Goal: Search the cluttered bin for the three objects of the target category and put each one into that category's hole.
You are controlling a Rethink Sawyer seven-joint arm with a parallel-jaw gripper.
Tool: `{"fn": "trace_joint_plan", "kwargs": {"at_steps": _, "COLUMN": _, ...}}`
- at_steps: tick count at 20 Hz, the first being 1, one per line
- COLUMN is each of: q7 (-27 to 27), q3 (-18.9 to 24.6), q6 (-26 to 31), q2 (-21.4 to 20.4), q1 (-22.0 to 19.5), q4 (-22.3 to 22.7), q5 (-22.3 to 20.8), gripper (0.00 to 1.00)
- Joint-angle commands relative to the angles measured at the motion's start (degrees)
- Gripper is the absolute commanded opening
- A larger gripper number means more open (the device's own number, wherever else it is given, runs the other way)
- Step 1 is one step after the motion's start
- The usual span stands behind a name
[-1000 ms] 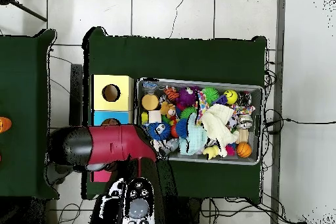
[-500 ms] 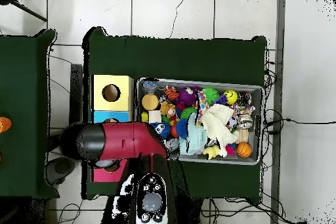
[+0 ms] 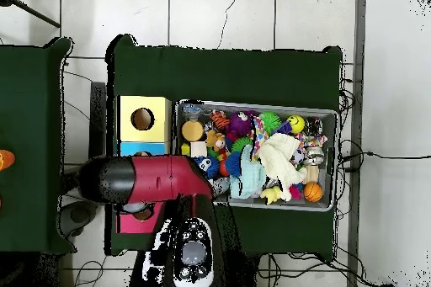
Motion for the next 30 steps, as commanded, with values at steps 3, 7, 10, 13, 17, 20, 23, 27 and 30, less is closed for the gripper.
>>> {"fn": "trace_joint_plan", "kwargs": {"at_steps": 3, "q7": 12.7, "q3": 2.0, "q6": -5.5, "q2": 5.0, "q1": 1.1, "q4": -1.9, "q5": 1.4, "gripper": 0.0}}
{"fn": "trace_joint_plan", "kwargs": {"at_steps": 7, "q7": 12.5, "q3": 1.9, "q6": -4.3, "q2": 5.6, "q1": 1.5, "q4": -3.5, "q5": 1.2, "gripper": 0.0}}
{"fn": "trace_joint_plan", "kwargs": {"at_steps": 10, "q7": 12.6, "q3": 1.9, "q6": -3.4, "q2": 6.3, "q1": 1.7, "q4": -4.8, "q5": 1.5, "gripper": 0.0}}
{"fn": "trace_joint_plan", "kwargs": {"at_steps": 13, "q7": 12.0, "q3": 2.0, "q6": -2.6, "q2": 7.1, "q1": 1.4, "q4": -6.3, "q5": 1.6, "gripper": 0.0}}
{"fn": "trace_joint_plan", "kwargs": {"at_steps": 17, "q7": 11.2, "q3": 1.8, "q6": 0.0, "q2": 8.4, "q1": 1.2, "q4": -9.4, "q5": 1.1, "gripper": 0.0}}
{"fn": "trace_joint_plan", "kwargs": {"at_steps": 20, "q7": 10.5, "q3": 2.0, "q6": 1.5, "q2": 9.5, "q1": 1.0, "q4": -11.7, "q5": 0.8, "gripper": 0.0}}
{"fn": "trace_joint_plan", "kwargs": {"at_steps": 23, "q7": 9.6, "q3": 2.1, "q6": 2.1, "q2": 10.6, "q1": 0.7, "q4": -13.4, "q5": 0.4, "gripper": 0.0}}
{"fn": "trace_joint_plan", "kwargs": {"at_steps": 27, "q7": 8.0, "q3": 2.3, "q6": 2.6, "q2": 12.1, "q1": 0.1, "q4": -15.4, "q5": -0.1, "gripper": 0.0}}
{"fn": "trace_joint_plan", "kwargs": {"at_steps": 30, "q7": 7.4, "q3": 2.4, "q6": 2.1, "q2": 12.9, "q1": -0.1, "q4": -16.5, "q5": -0.3, "gripper": 0.0}}
